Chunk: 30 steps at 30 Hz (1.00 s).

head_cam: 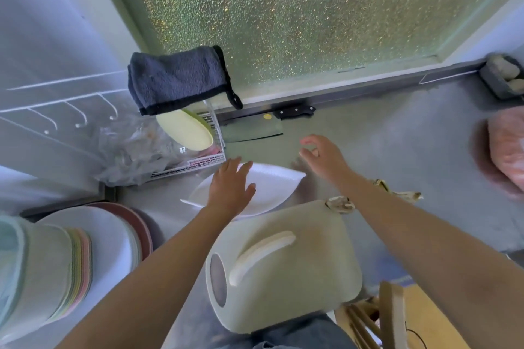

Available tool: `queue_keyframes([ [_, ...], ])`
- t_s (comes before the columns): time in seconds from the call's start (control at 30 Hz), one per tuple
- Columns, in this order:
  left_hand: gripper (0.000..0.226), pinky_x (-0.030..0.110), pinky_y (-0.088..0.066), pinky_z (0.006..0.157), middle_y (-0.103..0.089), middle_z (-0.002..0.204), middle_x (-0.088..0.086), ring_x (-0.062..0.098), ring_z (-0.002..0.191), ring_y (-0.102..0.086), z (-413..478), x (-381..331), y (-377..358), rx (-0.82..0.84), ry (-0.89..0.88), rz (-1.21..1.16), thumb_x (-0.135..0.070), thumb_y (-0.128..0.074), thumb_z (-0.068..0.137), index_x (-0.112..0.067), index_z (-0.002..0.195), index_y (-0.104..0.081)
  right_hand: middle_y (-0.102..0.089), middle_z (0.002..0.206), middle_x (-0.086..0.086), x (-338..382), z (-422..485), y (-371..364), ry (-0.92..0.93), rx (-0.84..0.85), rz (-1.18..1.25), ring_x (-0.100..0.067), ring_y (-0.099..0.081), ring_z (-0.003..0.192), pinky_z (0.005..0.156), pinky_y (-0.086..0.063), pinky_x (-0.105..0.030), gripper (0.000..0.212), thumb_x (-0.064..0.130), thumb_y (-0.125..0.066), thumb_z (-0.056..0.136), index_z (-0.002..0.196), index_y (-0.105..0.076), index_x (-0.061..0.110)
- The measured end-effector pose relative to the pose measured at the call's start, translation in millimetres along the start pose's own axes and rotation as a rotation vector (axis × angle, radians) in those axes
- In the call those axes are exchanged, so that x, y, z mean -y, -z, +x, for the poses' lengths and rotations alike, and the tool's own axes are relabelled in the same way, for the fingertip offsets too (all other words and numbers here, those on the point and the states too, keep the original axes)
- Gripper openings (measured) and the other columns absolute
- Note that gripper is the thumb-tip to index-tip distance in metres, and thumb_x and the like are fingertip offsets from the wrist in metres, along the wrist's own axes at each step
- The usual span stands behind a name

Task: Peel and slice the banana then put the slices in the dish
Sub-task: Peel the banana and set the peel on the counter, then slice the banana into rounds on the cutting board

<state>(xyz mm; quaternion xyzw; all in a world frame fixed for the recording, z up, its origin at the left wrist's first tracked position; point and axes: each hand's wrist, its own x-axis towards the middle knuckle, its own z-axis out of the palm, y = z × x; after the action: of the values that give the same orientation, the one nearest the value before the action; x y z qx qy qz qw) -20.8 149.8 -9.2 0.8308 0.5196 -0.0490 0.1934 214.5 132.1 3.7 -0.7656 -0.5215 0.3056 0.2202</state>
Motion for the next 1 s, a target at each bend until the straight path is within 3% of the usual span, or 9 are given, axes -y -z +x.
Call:
queue_keyframes([
  [0.13, 0.058, 0.039, -0.025, 0.114, -0.026, 0.155, 0.007, 0.027, 0.142, -0.025, 25.0, 1.1, 1.4, 0.045, 0.07, 0.033, -0.039, -0.045, 0.097, -0.02, 0.149, -0.026, -0.03, 0.152, -0.009, 6.7, 58.5, -4.9, 0.037, 0.141, -0.166, -0.025, -0.038, 0.134, 0.108, -0.031, -0.033, 0.053, 0.024, -0.056, 0.092, 0.141, -0.039, 0.01],
  [0.23, 0.05, 0.036, -0.034, 0.107, -0.043, 0.142, 0.004, 0.024, 0.131, -0.039, 39.1, 0.9, 0.3, 0.022, 0.103, -0.007, -0.037, -0.044, 0.097, -0.02, 0.143, -0.035, -0.007, 0.16, -0.006, 10.9, 92.4, -8.3, 0.056, 0.209, -0.257, -0.026, -0.025, 0.141, 0.111, -0.024, -0.033, 0.063, 0.023, -0.054, 0.093, 0.149, -0.025, 0.012],
  [0.3, 0.042, 0.033, -0.039, 0.099, -0.05, 0.133, 0.002, 0.021, 0.122, -0.045, 45.8, 1.9, 0.1, 0.012, 0.117, -0.037, -0.035, -0.044, 0.097, -0.021, 0.136, -0.043, -0.003, 0.16, -0.006, 9.2, 108.7, -14.0, 0.05, 0.26, -0.369, -0.026, -0.015, 0.145, 0.115, -0.019, -0.036, 0.067, 0.026, -0.05, 0.095, 0.151, -0.017, 0.014],
  [0.43, 0.032, 0.028, -0.04, 0.089, -0.053, 0.124, -0.001, 0.018, 0.114, -0.05, 51.3, 4.9, -2.0, 0.015, 0.139, -0.069, -0.031, -0.044, 0.098, -0.02, 0.127, -0.051, -0.024, 0.151, -0.009, 5.3, 118.1, -23.9, 0.045, 0.198, -0.629, -0.032, -0.026, 0.137, 0.108, -0.028, -0.042, 0.071, 0.03, -0.051, 0.092, 0.15, -0.014, 0.016],
  [0.63, 0.032, 0.03, -0.039, 0.09, -0.052, 0.124, -0.002, 0.017, 0.116, -0.049, 51.8, 7.4, -6.8, 0.03, 0.17, -0.023, -0.032, -0.043, 0.098, -0.021, 0.126, -0.051, -0.043, 0.126, -0.01, -8.5, 110.6, -30.0, 0.071, 0.045, -0.695, -0.031, -0.038, 0.119, 0.098, -0.032, -0.039, 0.039, 0.029, -0.059, 0.087, 0.123, -0.052, 0.016],
  [0.77, 0.033, 0.031, -0.04, 0.09, -0.052, 0.124, 0.0, 0.018, 0.116, -0.05, 51.7, 8.1, -7.3, 0.026, 0.16, -0.024, -0.032, -0.043, 0.098, -0.02, 0.128, -0.05, -0.052, 0.118, -0.011, -16.4, 99.9, -31.4, 0.069, 0.101, -0.57, -0.031, -0.048, 0.111, 0.088, -0.041, -0.038, 0.033, 0.022, -0.062, 0.087, 0.117, -0.053, 0.012],
  [0.87, 0.034, 0.031, -0.04, 0.091, -0.051, 0.126, 0.0, 0.019, 0.116, -0.051, 50.1, 9.7, -6.8, 0.037, 0.159, -0.027, -0.032, -0.043, 0.098, -0.02, 0.129, -0.049, -0.051, 0.116, -0.015, -20.1, 92.6, -25.2, 0.098, 0.17, -0.417, -0.033, -0.046, 0.111, 0.089, -0.039, -0.037, 0.032, 0.02, -0.058, 0.09, 0.119, -0.054, 0.008],
  [1.0, 0.035, 0.031, -0.04, 0.093, -0.051, 0.127, 0.002, 0.019, 0.117, -0.05, 45.5, 10.5, -5.1, 0.023, 0.134, -0.027, -0.031, -0.046, 0.097, -0.019, 0.13, -0.048, -0.053, 0.103, -0.014, -25.7, 74.4, -6.0, 0.071, 0.178, -0.288, -0.032, -0.055, 0.095, 0.079, -0.042, -0.035, 0.022, 0.018, -0.059, 0.086, 0.104, -0.059, 0.006],
])
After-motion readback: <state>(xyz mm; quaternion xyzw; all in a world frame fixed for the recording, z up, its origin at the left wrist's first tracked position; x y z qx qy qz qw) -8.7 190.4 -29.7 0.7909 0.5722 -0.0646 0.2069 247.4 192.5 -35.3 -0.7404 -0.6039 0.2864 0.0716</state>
